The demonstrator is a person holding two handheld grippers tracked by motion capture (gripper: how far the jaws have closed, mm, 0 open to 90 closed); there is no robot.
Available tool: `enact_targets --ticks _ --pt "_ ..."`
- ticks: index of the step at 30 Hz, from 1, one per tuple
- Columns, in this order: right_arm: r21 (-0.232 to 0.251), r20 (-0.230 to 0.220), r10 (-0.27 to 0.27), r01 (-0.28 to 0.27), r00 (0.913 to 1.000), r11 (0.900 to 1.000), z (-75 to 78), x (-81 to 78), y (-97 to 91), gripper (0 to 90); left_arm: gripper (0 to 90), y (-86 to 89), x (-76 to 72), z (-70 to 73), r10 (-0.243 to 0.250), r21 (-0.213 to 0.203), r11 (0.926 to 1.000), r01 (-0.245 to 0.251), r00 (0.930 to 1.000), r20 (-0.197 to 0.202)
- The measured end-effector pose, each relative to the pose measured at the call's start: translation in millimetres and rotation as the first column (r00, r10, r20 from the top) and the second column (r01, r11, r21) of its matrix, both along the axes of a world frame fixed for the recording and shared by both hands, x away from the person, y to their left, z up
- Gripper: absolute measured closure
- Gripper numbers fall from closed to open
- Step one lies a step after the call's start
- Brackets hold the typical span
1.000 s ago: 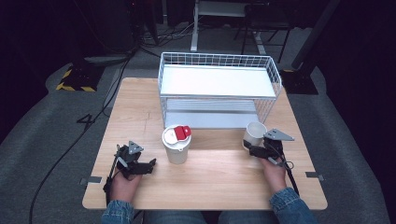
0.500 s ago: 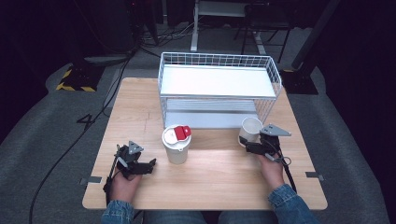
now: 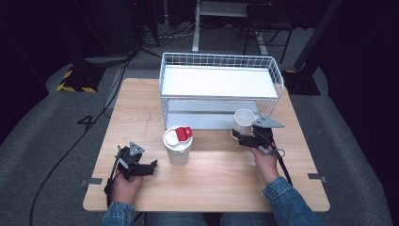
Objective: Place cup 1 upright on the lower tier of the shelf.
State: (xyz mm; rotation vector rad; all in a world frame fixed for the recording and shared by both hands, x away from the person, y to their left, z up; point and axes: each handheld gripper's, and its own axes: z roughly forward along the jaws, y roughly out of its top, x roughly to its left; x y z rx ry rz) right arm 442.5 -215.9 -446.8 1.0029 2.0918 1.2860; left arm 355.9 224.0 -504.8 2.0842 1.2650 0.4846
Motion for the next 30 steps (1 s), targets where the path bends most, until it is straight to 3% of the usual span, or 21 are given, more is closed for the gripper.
enact_targets --ticks 12,23,30 --pt "0.035 -0.004 0.036 -0.036 0.9993 0.9987 4.1 17.6 29.9 22.4 12.5 -0.1 0.1 0.0 -0.001 0.0 1.0 0.001 1.0 0.0" --pt "0.078 -0.008 0.035 -0.034 0.9994 0.9963 0.4 30.8 46.1 22.4 12.5 -0.3 0.2 0.0 -0.001 -0.002 1.0 0.001 1.0 -0.002" --pt "0.06 -0.006 0.019 -0.019 0.9998 0.998 -5.4 39.4 55.1 22.4 12.5 -0.3 0.3 0.0 -0.002 -0.002 1.0 0.002 1.0 -0.001"
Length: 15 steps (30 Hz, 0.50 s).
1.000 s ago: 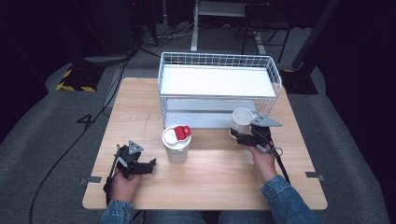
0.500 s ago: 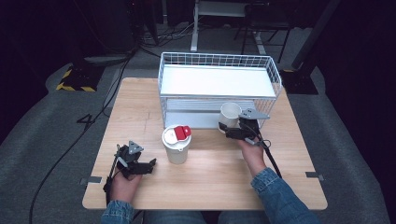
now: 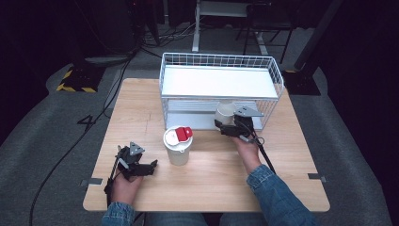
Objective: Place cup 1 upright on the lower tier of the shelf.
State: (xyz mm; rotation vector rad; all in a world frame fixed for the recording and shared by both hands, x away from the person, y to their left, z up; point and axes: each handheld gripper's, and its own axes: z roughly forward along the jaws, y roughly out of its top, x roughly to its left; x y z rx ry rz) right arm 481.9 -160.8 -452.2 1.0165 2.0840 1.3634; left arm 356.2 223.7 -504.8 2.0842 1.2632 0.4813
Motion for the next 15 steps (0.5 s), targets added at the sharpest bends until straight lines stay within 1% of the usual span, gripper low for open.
enact_targets --ticks 2,5,11,13,14,15 --pt "-0.017 0.002 -0.005 0.005 1.0 0.9998 0.3 4.0 6.6 22.4 12.5 0.0 0.0 0.1 0.0 0.001 1.0 0.0 1.0 0.0" --pt "-0.022 0.015 0.002 -0.002 0.9999 0.9998 0.7 7.1 11.8 22.4 12.5 0.0 0.0 0.0 0.0 0.0 1.0 0.0 1.0 -0.001" --pt "-0.032 0.013 0.009 -0.009 0.9999 0.9994 -1.4 12.4 20.9 22.4 12.5 0.0 0.0 0.0 0.0 0.0 1.0 0.0 1.0 0.0" --pt "-0.039 0.019 0.012 -0.012 0.9997 0.9992 -2.3 15.1 24.3 22.3 12.5 0.0 0.0 0.0 0.0 0.0 1.0 0.0 1.0 0.0" --pt "-0.049 0.023 0.006 -0.005 0.9997 0.9988 -3.0 17.0 27.1 22.4 12.5 0.0 0.0 0.0 0.0 0.0 1.0 0.0 1.0 0.0" --pt "-0.046 0.024 0.006 -0.005 0.9997 0.9989 -4.0 17.7 28.6 22.4 12.5 0.0 0.0 0.0 0.0 0.0 1.0 0.0 1.0 0.0"
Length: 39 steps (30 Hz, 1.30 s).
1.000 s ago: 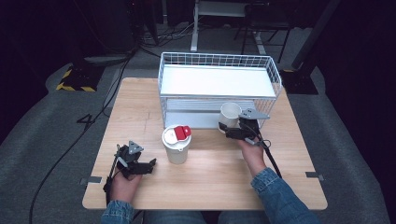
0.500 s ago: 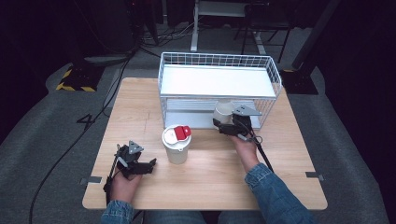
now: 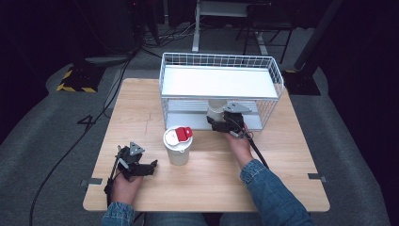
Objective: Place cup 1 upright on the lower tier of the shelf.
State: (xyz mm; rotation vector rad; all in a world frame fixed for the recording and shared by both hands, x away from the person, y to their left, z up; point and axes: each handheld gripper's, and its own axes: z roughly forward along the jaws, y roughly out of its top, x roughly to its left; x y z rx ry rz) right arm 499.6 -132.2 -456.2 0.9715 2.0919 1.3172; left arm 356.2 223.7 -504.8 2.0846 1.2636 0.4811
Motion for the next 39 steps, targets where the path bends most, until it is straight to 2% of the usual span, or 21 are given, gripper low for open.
enact_targets --ticks 12,18,26,32,34,39 --pt "-0.012 -0.008 -0.015 0.015 0.9999 0.9998 -13.2 11.9 6.8 22.3 12.5 0.0 0.0 0.0 0.001 0.001 1.0 -0.001 1.0 0.0" --pt "-0.052 -0.005 -0.018 0.017 0.9998 0.9985 -17.4 19.9 12.2 22.3 12.5 0.0 -0.1 0.0 0.001 0.0 1.0 -0.001 1.0 0.0" --pt "-0.03 -0.022 -0.036 0.035 0.9991 0.9989 -22.2 26.1 10.4 22.3 12.5 0.0 0.0 0.0 0.001 0.0 1.0 -0.001 1.0 0.0" --pt "-0.032 -0.029 -0.043 0.042 0.9987 0.9986 -25.0 28.5 8.9 22.3 12.5 0.0 0.0 0.0 0.0 0.0 1.0 0.0 1.0 0.0" --pt "-0.032 -0.016 -0.037 0.037 0.9992 0.9988 -26.4 31.0 7.4 22.3 12.5 0.0 0.0 0.0 0.001 0.0 1.0 -0.001 1.0 0.0" --pt "-0.026 -0.031 -0.038 0.037 0.9988 0.999 -26.5 30.8 6.9 22.2 12.5 0.0 -0.1 0.0 0.001 0.0 1.0 -0.001 1.0 0.0"
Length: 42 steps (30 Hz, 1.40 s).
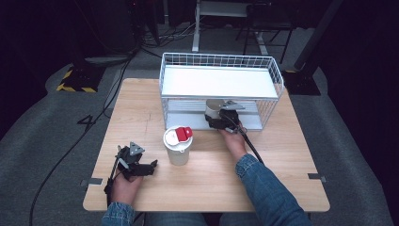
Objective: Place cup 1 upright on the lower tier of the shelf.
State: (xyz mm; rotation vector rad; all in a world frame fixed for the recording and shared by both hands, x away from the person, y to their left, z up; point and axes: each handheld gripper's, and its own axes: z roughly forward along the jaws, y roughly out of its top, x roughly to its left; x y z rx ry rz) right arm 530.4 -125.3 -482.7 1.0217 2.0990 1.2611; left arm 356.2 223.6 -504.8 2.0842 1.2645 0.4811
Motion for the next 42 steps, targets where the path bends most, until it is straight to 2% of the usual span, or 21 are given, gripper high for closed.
enact_targets --ticks 4,7,10,16,20,25,39,42 --pt "0.006 0.008 0.015 -0.015 0.9999 0.9999 -0.1 1.5 -1.2 20.8 12.5 0.0 0.0 0.0 0.0 0.0 1.0 0.0 1.0 0.0" --pt "0.018 0.012 0.008 -0.008 0.9999 0.9998 0.7 2.0 -2.2 14.5 12.5 0.0 0.0 0.0 0.0 0.001 1.0 0.0 1.0 0.001" --pt "0.03 0.003 0.006 -0.006 1.0 0.9995 0.9 2.3 -3.4 14.5 12.5 0.0 0.0 0.0 0.0 0.001 1.0 0.0 1.0 0.0" --pt "0.013 -0.008 0.006 -0.006 0.9999 0.9999 3.2 -0.2 -6.3 14.5 12.5 -0.1 0.1 -0.1 0.0 -0.002 1.0 0.0 1.0 0.0" --pt "0.005 -0.038 -0.001 0.001 0.9993 1.0 7.4 -5.6 -8.7 14.5 12.5 -0.1 0.2 -0.1 -0.001 -0.002 1.0 0.001 1.0 0.001" --pt "0.0 -0.028 -0.013 0.013 0.9995 0.9999 14.0 -12.3 -12.7 14.5 12.5 -0.1 0.1 -0.1 -0.001 -0.002 1.0 0.001 1.0 0.001" --pt "0.011 0.001 0.036 -0.036 0.9993 0.9993 38.0 -47.4 -30.8 14.4 12.5 -0.2 1.0 0.0 -0.007 0.0 1.0 0.007 1.0 0.001" --pt "-0.003 0.007 0.064 -0.064 0.9979 0.9979 49.9 -62.4 -37.4 14.4 12.7 -1.2 -0.9 -0.2 0.003 -0.005 1.0 -0.003 1.0 0.001"
